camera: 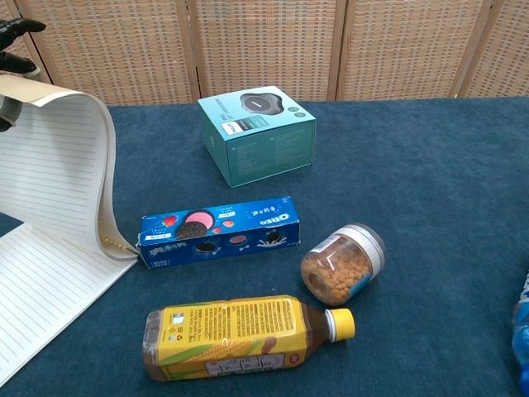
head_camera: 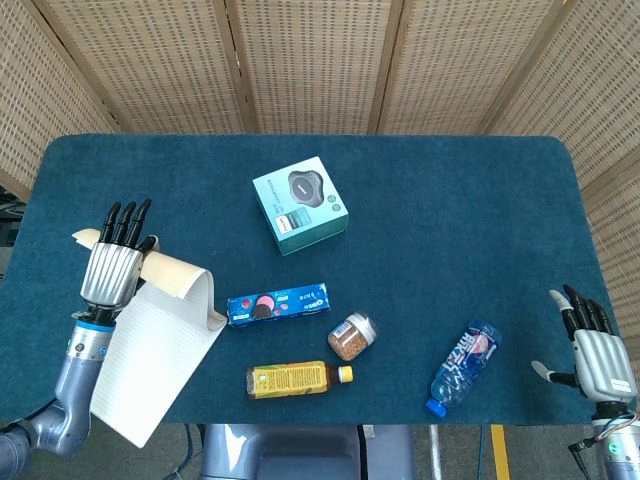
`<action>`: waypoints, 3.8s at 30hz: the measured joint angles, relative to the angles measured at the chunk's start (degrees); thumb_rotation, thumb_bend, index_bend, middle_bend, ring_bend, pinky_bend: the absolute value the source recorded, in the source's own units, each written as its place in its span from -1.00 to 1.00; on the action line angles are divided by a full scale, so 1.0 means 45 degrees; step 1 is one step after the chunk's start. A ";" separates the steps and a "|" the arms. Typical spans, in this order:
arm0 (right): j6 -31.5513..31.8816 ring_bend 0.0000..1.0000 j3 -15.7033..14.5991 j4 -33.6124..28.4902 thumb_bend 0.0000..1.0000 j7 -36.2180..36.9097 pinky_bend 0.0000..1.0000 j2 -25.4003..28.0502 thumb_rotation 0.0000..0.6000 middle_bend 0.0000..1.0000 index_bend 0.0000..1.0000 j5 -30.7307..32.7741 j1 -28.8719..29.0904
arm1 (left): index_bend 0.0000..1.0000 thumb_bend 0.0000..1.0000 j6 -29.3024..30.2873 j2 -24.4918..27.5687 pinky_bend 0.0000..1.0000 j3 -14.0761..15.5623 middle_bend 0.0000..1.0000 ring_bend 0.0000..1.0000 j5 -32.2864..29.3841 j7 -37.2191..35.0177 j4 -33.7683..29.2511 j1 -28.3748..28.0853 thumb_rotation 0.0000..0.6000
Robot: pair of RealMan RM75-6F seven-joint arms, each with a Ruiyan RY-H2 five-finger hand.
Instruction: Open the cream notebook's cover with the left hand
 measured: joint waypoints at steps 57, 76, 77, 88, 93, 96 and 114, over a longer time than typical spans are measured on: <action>-0.0166 -1.00 0.0118 -0.0082 -0.89 0.0850 -1.00 0.0067 1.00 -1.00 -0.94 0.0155 0.0058 | -0.97 -0.78 0.0451 -0.5578 -1.00 0.0040 -1.00 -1.00 -0.0515 -0.1389 1.0604 -0.3654 1.00; -0.0256 -1.00 0.0083 -0.0056 -0.89 0.0817 -1.00 0.0100 1.00 -1.00 -0.93 0.0179 0.0075 | -1.00 -0.92 0.1170 -0.4955 -1.00 -0.0027 -1.00 -1.00 -0.1018 -0.1788 0.8984 -0.3110 1.00; -0.0259 -1.00 0.0079 -0.0055 -0.89 0.0804 -1.00 0.0101 1.00 -1.00 -0.94 0.0180 0.0075 | -1.00 -0.97 0.1253 -0.4823 -1.00 -0.0014 -1.00 -1.00 -0.1038 -0.1827 0.8619 -0.2983 1.00; -0.0199 -1.00 0.0032 -0.0070 -0.90 0.0523 -1.00 0.0109 1.00 -1.00 -0.94 0.0119 0.0060 | -1.00 -1.00 0.2255 -0.1795 -1.00 0.1147 -1.00 -1.00 -0.1104 -0.1674 0.1808 -0.0379 1.00; -0.0186 -1.00 0.0025 -0.0093 -0.89 0.0377 -1.00 0.0097 1.00 -1.00 -0.94 0.0136 0.0057 | -1.00 -1.00 0.2464 -0.0254 -1.00 0.2100 -1.00 -1.00 -0.1219 -0.1667 -0.0705 0.0909 1.00; -0.0192 -1.00 0.0013 -0.0100 -0.89 0.0284 -1.00 0.0082 1.00 -1.00 -0.94 0.0142 0.0061 | -1.00 -1.00 0.2465 0.0634 -1.00 0.2665 -1.00 -1.00 -0.1326 -0.1701 -0.1915 0.1541 1.00; -0.0200 -1.00 0.0025 -0.0170 -0.89 0.0071 -1.00 0.0039 1.00 -1.00 -0.94 0.0263 0.0060 | -1.00 -1.00 0.2290 0.1605 -1.00 0.3430 -1.00 -1.00 -0.1480 -0.2614 -0.2025 0.3140 1.00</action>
